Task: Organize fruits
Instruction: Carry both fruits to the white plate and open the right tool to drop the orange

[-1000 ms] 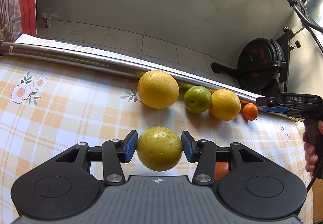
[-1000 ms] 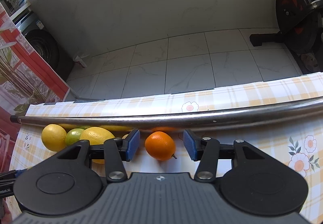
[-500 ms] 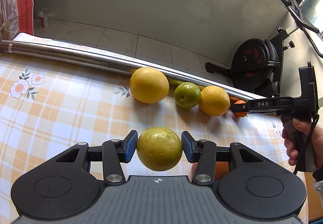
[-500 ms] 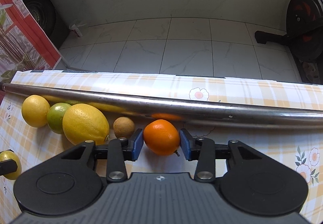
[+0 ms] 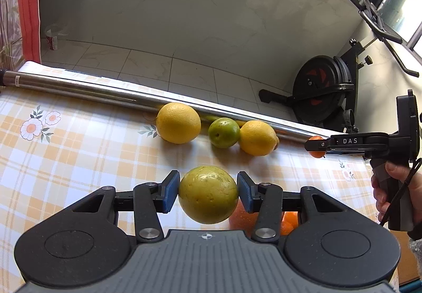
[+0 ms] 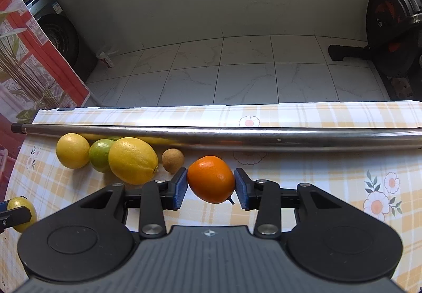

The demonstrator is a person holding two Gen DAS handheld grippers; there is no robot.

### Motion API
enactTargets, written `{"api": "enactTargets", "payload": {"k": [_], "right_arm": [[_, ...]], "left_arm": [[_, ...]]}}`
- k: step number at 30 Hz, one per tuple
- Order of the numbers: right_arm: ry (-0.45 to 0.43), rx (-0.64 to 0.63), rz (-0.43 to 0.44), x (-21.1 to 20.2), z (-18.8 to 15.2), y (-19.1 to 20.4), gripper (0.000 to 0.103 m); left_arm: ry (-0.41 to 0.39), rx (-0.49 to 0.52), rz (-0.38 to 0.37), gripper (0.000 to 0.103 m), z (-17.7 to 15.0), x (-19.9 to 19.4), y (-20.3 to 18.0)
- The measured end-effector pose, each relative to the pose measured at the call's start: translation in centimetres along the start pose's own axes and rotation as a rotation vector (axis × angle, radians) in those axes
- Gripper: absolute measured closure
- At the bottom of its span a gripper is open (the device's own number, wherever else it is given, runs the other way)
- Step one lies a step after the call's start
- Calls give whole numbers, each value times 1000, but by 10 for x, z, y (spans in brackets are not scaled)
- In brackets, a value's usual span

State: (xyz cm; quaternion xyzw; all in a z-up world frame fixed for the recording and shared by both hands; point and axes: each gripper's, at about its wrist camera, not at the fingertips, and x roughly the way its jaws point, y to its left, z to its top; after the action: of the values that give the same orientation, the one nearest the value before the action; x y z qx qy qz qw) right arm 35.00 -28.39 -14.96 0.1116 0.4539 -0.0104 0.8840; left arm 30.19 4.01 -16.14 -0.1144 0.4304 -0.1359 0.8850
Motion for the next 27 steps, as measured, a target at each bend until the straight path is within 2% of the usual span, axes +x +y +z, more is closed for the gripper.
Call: {"api": "enactTargets", "payload": {"k": [16,20,27], "right_arm": [[-114,-20,34,-109,-45,22,62],[-143,-34,68,-135,-64,33,62],[-149,-43,112,-158,-99,51,62]], "left_arm": [[-53,37,-36,53,-14,-77,-26],[-53,52,-50,53,-22,-93,-29],[-44,73,-66,53,-39,-116,-31]]}}
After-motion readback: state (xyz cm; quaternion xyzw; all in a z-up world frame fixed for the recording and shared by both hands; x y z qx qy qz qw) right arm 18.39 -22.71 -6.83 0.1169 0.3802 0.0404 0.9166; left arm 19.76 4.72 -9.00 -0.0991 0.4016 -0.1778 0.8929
